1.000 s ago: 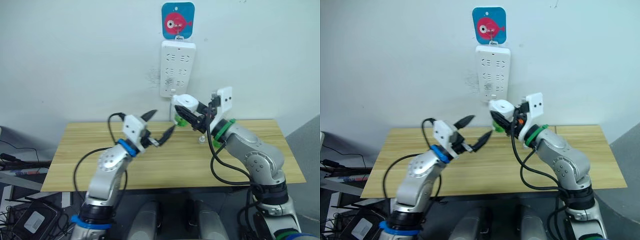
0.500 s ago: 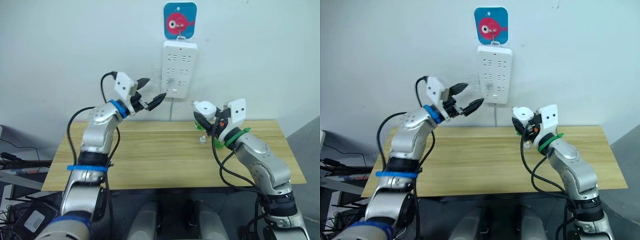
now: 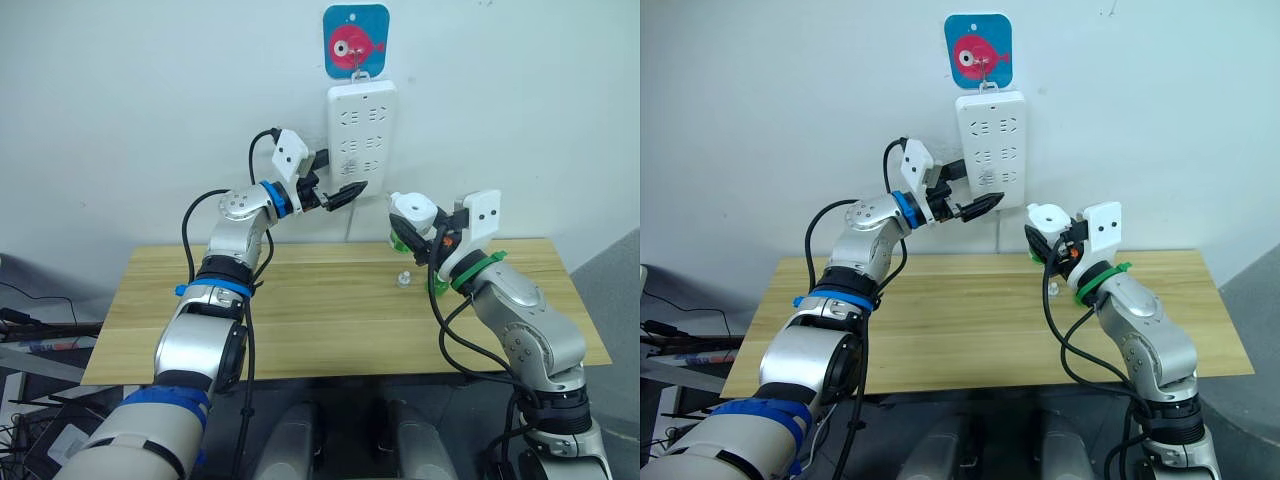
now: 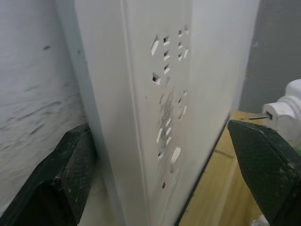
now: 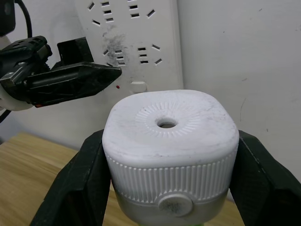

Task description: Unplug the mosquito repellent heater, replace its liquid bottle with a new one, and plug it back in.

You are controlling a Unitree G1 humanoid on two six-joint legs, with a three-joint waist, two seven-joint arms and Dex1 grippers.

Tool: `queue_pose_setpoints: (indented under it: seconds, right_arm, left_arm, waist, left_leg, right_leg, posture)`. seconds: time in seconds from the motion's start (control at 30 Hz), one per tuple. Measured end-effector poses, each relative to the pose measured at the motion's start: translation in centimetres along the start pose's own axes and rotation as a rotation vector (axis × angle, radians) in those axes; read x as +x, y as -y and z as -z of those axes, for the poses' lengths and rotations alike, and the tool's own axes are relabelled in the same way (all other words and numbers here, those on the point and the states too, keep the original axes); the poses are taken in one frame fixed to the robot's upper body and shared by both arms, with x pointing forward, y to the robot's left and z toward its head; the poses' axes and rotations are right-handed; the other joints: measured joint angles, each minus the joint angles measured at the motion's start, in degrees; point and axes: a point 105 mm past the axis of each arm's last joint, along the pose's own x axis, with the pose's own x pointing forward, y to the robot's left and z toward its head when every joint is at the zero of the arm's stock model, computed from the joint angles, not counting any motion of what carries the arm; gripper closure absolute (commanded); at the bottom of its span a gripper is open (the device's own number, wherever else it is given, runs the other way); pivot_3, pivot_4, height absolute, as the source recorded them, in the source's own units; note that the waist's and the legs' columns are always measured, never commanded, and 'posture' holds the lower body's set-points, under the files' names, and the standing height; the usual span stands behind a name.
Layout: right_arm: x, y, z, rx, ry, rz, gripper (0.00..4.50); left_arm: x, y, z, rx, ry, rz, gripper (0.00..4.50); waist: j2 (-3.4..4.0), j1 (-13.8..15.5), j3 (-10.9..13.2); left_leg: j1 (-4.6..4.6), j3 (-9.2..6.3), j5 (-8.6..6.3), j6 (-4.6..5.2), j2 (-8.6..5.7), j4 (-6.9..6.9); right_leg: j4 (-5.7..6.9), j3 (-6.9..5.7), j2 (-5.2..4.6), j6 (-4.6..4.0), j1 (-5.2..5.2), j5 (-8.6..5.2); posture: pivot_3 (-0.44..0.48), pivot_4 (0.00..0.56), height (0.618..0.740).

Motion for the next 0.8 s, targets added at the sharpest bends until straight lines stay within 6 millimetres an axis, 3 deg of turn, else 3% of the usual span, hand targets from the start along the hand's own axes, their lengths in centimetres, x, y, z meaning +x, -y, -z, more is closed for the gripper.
queue_pose_setpoints:
  seconds: [0.1, 0.4, 0.8]
  right_arm:
    - [0.0, 0.0, 0.1, 0.001, -0.006, 0.000, 1.50]
    - [0.8, -0.6, -1.0, 0.002, 0.012, -0.019, 1.50]
    - [1.6, -1.5, -2.1, -0.015, 0.030, -0.049, 1.50]
  left_arm:
    - [0.3, 0.2, -0.9, -0.011, 0.033, 0.035, 0.57]
    - [-1.2, 0.2, -0.4, -0.172, 0.008, 0.101, 3.13]
    - [-1.6, 0.3, -0.3, -0.225, -0.017, 0.099, 3.15]
  waist:
    - [0.00, -0.2, 0.0]
    - [-0.03, -0.9, -0.1]
    - [-0.14, -1.0, -0.3]
  left_leg:
    - [0.01, 0.05, -0.01, 0.01, 0.00, 0.00]
    - [0.00, 0.07, 0.02, -0.03, 0.00, 0.00]
    - [0.01, 0.16, 0.03, -0.05, -0.01, 0.00]
  right_leg:
    - [0.01, 0.04, 0.00, 0.00, 0.00, 0.01]
    - [0.03, 0.06, 0.01, -0.01, -0.02, 0.02]
    - [0.05, 0.16, 0.00, 0.01, -0.05, 0.05]
  posture:
    - [-0.097, 0.166, 0.740]
    - [-0.084, 0.155, 0.740]
    - [-0.076, 0.154, 0.740]
